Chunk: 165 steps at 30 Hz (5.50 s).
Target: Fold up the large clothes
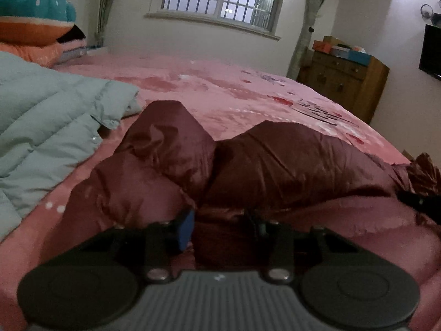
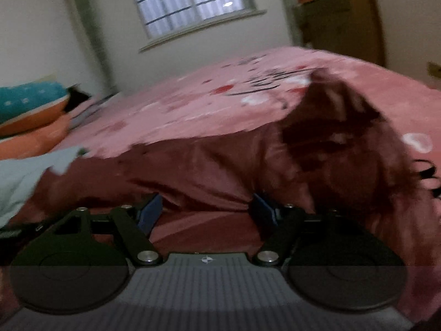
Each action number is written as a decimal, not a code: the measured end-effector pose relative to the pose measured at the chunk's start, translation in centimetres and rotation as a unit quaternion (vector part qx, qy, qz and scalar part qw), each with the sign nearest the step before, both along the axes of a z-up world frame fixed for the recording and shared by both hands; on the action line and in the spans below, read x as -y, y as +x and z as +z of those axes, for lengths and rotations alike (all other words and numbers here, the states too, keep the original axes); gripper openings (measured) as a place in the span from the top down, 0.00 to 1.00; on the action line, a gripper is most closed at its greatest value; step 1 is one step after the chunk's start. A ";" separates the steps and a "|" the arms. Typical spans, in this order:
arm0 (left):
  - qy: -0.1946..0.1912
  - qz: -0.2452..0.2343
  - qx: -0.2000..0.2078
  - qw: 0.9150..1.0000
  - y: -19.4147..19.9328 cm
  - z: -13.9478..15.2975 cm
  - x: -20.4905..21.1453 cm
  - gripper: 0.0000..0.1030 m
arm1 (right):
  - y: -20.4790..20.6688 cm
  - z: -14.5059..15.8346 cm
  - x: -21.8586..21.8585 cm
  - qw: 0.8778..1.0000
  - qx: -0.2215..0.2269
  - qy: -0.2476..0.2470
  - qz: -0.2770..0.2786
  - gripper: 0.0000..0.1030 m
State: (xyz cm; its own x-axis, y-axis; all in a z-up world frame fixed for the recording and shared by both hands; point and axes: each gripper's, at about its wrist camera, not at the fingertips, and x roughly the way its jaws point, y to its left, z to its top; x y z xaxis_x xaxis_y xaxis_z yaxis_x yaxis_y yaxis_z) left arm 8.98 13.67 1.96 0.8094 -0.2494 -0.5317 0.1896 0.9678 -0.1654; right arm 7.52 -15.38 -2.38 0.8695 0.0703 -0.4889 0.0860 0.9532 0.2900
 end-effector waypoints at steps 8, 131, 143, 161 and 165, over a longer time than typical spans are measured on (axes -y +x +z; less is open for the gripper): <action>0.019 0.018 0.004 1.000 0.4 0.1 0.3 0.61 | -0.2 -0.8 1.8 0.997 -0.006 -0.018 -0.076 0.23; -0.167 0.012 -0.165 0.972 1.4 -1.7 -9.4 0.04 | -8.8 3.0 15.9 0.956 -0.054 0.286 0.016 0.00; -0.204 -0.051 -0.172 0.962 2.9 -2.2 -9.5 0.01 | -5.5 1.9 10.8 0.935 -0.056 0.323 0.136 0.00; -0.133 -0.046 -0.158 0.977 2.0 1.4 -5.1 0.63 | -9.3 6.1 6.7 0.973 -0.022 0.224 0.046 0.60; -0.125 -0.057 -0.134 0.981 1.3 4.3 -3.1 0.72 | -11.5 8.1 5.5 0.986 -0.004 0.165 0.017 0.66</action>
State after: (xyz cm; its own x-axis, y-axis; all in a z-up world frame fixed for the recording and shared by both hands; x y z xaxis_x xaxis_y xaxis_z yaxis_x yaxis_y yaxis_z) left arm 10.24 16.82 6.24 0.6083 -0.4796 -0.6324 0.2120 0.8660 -0.4528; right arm -3.97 -20.83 5.73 0.8597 0.2561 -0.4419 0.0597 0.8089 0.5850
